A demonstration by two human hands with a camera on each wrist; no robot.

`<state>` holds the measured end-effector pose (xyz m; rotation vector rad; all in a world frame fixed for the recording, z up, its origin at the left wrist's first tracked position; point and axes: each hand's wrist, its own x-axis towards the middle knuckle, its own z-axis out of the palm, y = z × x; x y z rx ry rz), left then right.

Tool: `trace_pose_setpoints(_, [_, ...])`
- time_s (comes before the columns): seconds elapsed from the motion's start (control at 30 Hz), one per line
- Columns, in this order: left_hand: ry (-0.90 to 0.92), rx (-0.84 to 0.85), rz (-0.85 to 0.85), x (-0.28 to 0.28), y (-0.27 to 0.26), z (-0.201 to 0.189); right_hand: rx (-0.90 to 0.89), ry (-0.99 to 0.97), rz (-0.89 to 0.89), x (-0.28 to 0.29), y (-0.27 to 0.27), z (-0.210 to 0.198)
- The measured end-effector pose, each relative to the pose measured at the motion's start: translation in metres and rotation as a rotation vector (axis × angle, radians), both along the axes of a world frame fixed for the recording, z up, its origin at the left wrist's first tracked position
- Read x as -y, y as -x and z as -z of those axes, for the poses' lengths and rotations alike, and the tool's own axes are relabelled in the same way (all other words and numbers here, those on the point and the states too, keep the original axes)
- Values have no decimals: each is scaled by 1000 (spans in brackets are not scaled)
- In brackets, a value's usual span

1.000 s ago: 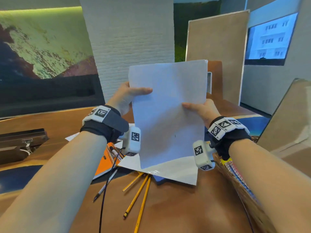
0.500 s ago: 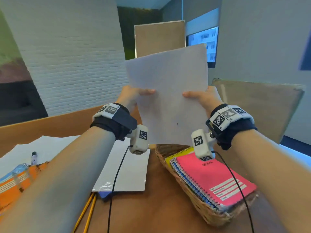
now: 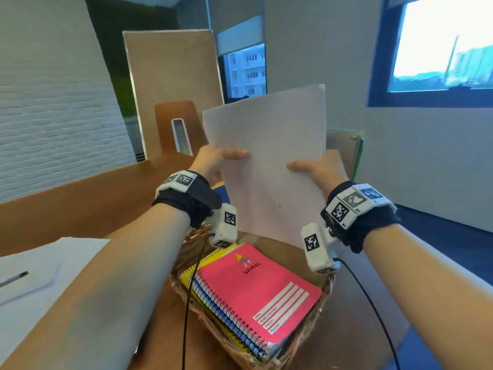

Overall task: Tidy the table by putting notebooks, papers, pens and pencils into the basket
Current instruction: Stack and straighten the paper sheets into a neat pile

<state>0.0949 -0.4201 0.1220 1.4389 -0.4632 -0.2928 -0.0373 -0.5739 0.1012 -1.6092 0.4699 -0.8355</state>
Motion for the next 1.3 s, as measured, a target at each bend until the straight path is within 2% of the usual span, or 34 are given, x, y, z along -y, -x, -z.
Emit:
trace_pose_setpoints(0.13, [-28,-21,78,18,-7,20,-72,83,67,12,7,15])
trace_pose_setpoints(0.3, [-44,-22,202,26,-10,50,-15,133,159,10,11,20])
trace_pose_setpoints(0.43, [-44,-33,200,30,-17,62,2,195,206,5,13,26])
trace_pose_setpoints(0.63, [-342,20,186,25,-18,84,44,158,264,4,14,28])
trace_pose_setpoints(0.83, [-311,115,115,27,-18,68,64,101,302,0,13,30])
trace_pose_setpoints(0.97, [-376,82,163,25,-17,79,20,122,294,-1,16,35])
trace_pose_setpoints(1.3, [-334,10,209,26,-12,78,-3,198,326,1,19,25])
